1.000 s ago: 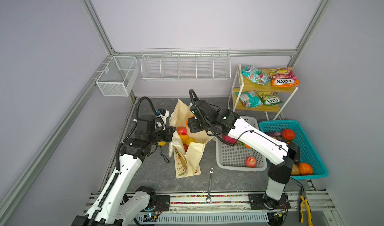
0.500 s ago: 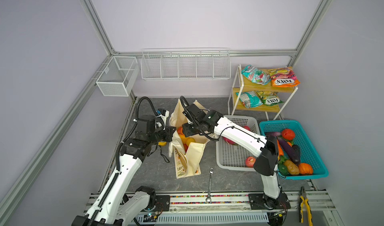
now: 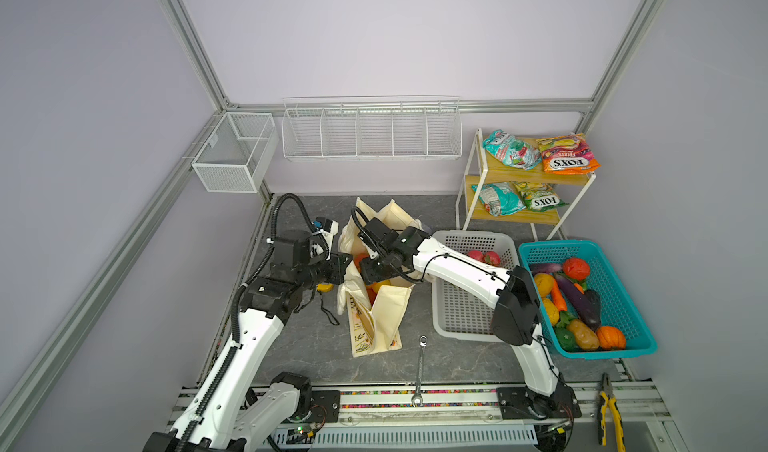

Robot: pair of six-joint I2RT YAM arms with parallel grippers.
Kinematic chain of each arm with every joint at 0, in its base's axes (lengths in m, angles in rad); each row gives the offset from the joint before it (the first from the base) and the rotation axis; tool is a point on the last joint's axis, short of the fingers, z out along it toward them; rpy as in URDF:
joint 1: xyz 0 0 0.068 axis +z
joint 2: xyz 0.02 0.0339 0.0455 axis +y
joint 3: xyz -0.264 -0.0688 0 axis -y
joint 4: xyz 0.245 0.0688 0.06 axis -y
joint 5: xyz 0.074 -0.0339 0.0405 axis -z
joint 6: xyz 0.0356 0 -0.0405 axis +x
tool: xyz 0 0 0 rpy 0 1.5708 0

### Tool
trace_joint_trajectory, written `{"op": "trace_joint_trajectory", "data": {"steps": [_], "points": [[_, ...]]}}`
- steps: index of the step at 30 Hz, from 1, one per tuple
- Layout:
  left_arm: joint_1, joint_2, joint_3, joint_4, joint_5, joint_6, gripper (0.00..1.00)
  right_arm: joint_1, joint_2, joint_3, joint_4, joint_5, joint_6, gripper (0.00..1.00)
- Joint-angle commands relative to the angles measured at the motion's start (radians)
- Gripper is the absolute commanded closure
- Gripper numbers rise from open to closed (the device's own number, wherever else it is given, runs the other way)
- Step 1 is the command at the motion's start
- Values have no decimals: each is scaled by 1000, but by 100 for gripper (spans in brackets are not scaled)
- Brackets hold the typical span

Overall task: Place the food into the grocery bag and tie it
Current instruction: 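Lower the large orange fruit into the bag with the right gripper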

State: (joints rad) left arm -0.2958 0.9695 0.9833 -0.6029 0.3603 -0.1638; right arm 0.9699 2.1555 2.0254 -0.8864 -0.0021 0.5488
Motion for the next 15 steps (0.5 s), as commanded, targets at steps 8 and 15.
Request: {"op": "trace_joint_trajectory", "data": {"steps": [8, 15], "points": [[-6, -32, -3, 35, 19, 3, 100, -3, 87, 19, -13, -42, 26, 48], [-6, -37, -5, 35, 16, 5, 100, -3, 131, 20, -22, -47, 33, 39]]}}
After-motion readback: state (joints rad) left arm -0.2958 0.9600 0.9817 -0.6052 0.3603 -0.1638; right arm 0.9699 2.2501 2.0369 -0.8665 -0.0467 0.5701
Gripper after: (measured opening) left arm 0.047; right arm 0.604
